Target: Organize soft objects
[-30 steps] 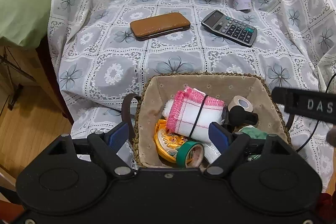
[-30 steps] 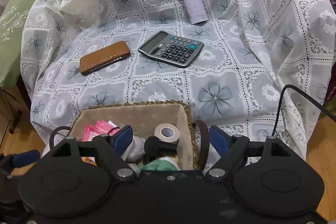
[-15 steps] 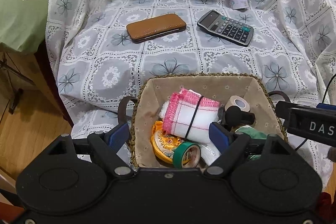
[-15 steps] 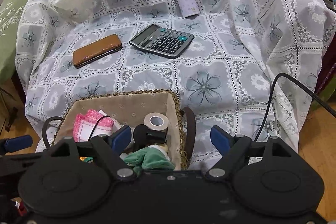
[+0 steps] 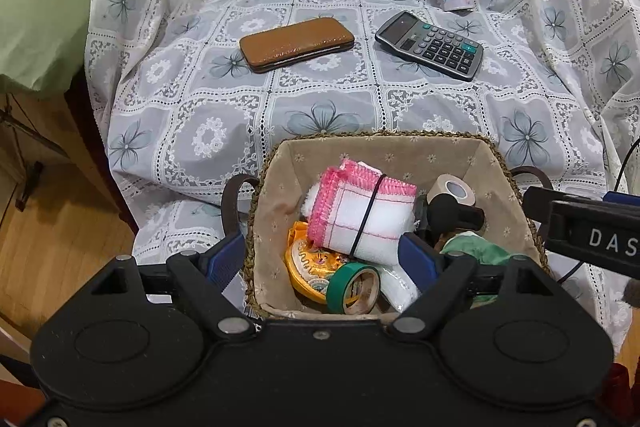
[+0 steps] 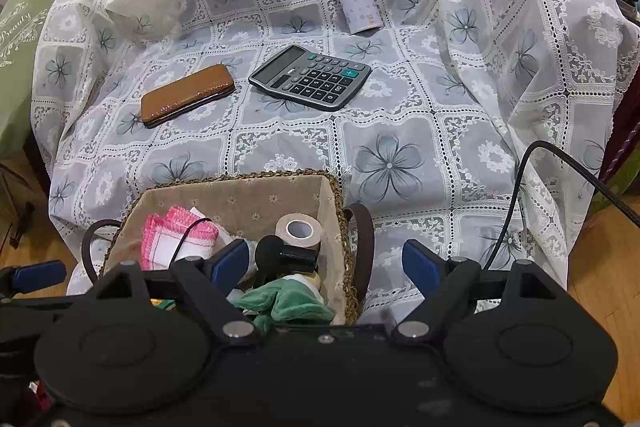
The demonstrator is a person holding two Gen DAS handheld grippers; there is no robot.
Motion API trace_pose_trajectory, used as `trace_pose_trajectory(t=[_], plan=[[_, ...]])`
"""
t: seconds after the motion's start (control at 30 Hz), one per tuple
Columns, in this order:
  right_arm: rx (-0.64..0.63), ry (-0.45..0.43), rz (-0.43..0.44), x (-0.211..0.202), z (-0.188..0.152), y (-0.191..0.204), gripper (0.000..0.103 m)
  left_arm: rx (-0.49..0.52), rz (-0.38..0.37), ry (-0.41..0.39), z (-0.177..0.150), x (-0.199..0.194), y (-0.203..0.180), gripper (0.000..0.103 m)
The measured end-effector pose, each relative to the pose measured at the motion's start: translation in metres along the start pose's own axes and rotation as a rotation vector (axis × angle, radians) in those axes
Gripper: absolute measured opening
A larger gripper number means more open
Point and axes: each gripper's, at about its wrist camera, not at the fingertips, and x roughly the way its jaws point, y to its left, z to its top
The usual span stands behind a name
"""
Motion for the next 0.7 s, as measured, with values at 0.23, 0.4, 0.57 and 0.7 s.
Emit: trace_pose_trajectory(t=[0.23,0.4,0.57,0.7], plan=[[-0.002,0.003,0.001,0.0005,-0.0006,0.0003,0.084,-0.014,-0.012,0.008,-0.0007,0.0005,0.0021,0.081],[-0.007,0.005,0.006,0.0016,-0.0009,-0.0005,0.084,-0.017,-0.018,0.01,-0.0009,0.0008,0.0025,0.081],[-0.005,0.006,0.007,0.0016,-0.0012,-0.0015,0.084,-0.019,-0.02,0.008,-0.0015,0.0002,0.0021,0.081],[-0.006,0.006,0.008,0.0015,-0.001,-0.0015,0.084,-0.027,-0.021,0.013,-0.0014,0.0008,0.003,0.081]])
